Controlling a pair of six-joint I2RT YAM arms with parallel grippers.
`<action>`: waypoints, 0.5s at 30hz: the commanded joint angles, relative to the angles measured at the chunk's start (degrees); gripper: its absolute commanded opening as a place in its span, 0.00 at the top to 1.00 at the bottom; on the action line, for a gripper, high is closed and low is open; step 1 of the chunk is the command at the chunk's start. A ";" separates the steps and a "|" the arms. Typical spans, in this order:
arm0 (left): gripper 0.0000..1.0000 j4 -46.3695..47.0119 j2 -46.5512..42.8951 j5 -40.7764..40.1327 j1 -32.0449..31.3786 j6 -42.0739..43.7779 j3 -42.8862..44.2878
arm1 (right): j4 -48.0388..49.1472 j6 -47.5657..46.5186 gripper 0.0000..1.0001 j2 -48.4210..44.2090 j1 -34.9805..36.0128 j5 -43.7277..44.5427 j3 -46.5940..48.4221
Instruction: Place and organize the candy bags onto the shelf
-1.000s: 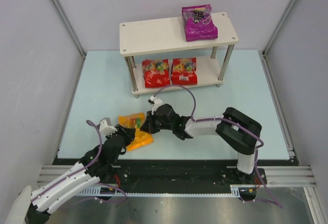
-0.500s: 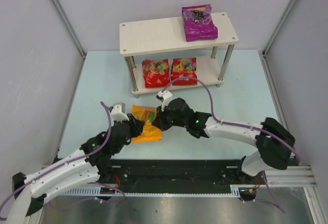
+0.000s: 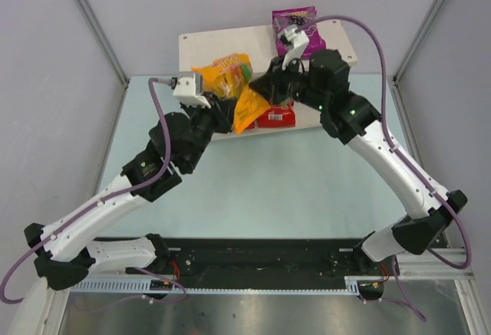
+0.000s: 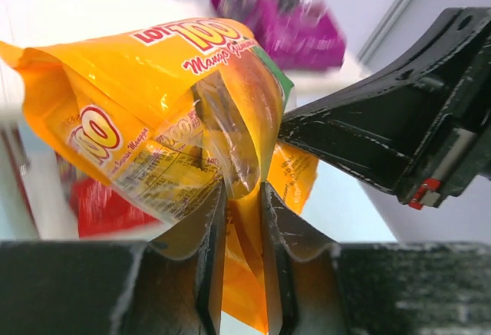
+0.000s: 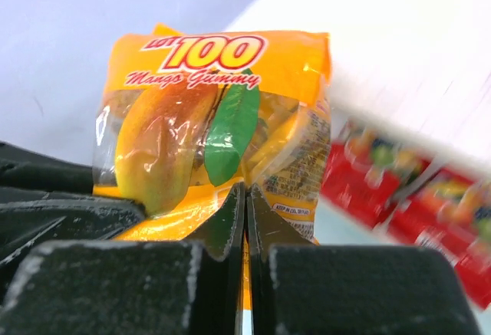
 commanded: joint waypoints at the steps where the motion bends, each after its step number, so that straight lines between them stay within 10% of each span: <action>1: 1.00 6.95 4.93 6.56 -0.28 9.32 11.88 | -1.78 -2.50 1.00 4.81 -2.93 -5.12 13.58; 15: 1.00 7.39 24.44 24.92 18.26 6.87 32.38 | -6.17 3.12 1.00 24.23 -13.66 -14.18 42.69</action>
